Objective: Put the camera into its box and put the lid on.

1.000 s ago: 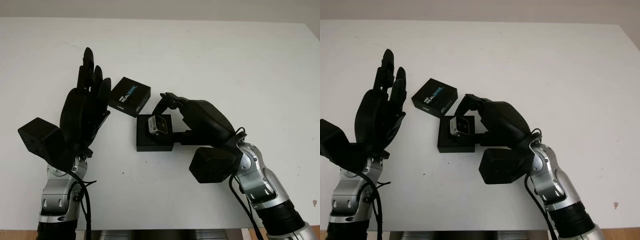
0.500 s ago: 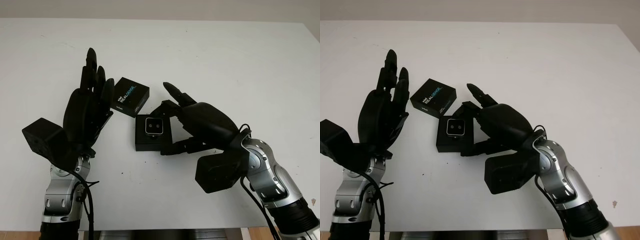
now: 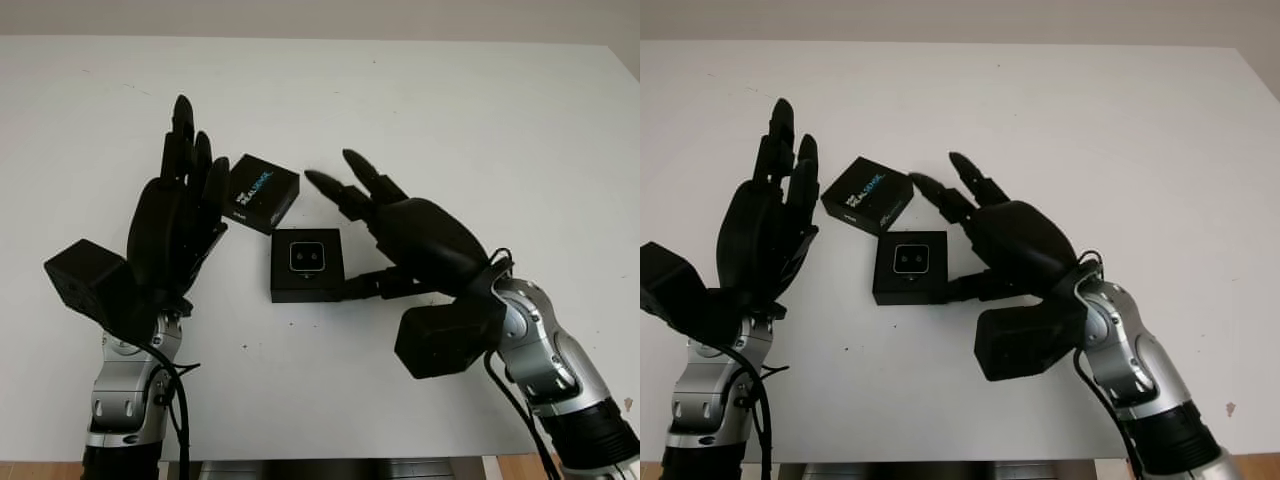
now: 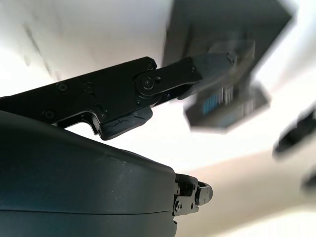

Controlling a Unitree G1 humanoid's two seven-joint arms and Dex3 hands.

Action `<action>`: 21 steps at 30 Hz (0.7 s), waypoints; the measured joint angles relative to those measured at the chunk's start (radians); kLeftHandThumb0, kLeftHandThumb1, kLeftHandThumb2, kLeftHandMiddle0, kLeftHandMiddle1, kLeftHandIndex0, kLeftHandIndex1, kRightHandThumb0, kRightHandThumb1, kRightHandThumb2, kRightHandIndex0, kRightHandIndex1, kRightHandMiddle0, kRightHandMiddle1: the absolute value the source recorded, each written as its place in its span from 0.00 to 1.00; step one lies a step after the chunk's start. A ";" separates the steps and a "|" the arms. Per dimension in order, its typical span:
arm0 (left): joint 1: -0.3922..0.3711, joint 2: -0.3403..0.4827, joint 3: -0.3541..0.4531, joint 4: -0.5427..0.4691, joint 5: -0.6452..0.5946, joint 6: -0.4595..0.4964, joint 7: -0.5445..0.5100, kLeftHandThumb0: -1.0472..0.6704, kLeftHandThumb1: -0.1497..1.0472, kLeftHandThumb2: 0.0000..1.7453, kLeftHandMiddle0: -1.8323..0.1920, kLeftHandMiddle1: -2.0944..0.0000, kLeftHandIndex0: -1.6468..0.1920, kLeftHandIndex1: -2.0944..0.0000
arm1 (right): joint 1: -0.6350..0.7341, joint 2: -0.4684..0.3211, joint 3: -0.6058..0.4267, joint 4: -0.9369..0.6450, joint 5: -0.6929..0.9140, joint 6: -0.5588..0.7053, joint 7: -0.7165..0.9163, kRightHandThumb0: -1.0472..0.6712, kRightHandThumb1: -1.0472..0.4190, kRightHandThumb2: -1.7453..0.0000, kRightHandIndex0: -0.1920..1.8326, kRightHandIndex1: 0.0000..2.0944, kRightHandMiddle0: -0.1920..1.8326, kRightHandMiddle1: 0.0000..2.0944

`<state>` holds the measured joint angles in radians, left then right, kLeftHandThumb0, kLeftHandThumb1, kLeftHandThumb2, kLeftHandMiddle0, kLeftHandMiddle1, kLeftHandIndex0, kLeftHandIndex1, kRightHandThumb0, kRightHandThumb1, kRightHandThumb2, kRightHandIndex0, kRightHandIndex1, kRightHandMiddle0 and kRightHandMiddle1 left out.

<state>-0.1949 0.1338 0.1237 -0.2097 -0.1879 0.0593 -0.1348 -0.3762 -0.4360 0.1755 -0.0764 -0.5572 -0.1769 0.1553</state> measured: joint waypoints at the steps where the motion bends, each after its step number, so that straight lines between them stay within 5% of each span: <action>1: 0.000 0.000 0.000 0.000 0.001 -0.002 0.000 0.18 1.00 0.26 1.00 1.00 1.00 1.00 | -0.016 0.005 -0.012 0.010 0.005 -0.006 -0.025 0.15 0.00 0.86 0.05 0.03 0.08 0.05; 10: -0.003 0.032 0.004 0.005 0.046 0.015 0.005 0.13 1.00 0.24 1.00 1.00 1.00 1.00 | -0.028 0.044 -0.044 0.015 0.158 0.008 -0.002 0.18 0.00 0.81 0.05 0.03 0.08 0.05; 15: -0.055 0.251 0.023 0.044 0.180 0.032 -0.081 0.12 1.00 0.15 1.00 0.99 1.00 0.99 | 0.022 0.071 -0.086 0.010 0.315 0.123 0.088 0.17 0.00 0.77 0.04 0.02 0.07 0.04; 21: -0.275 0.576 -0.010 0.142 0.294 0.107 -0.321 0.04 0.99 0.04 1.00 1.00 1.00 1.00 | 0.000 0.070 -0.168 0.063 0.476 0.178 0.161 0.11 0.00 0.62 0.04 0.02 0.06 0.03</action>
<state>-0.4697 0.7093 0.1135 -0.0679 0.1061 0.1662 -0.4556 -0.3759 -0.3662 0.0079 -0.0130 -0.0811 0.0015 0.3165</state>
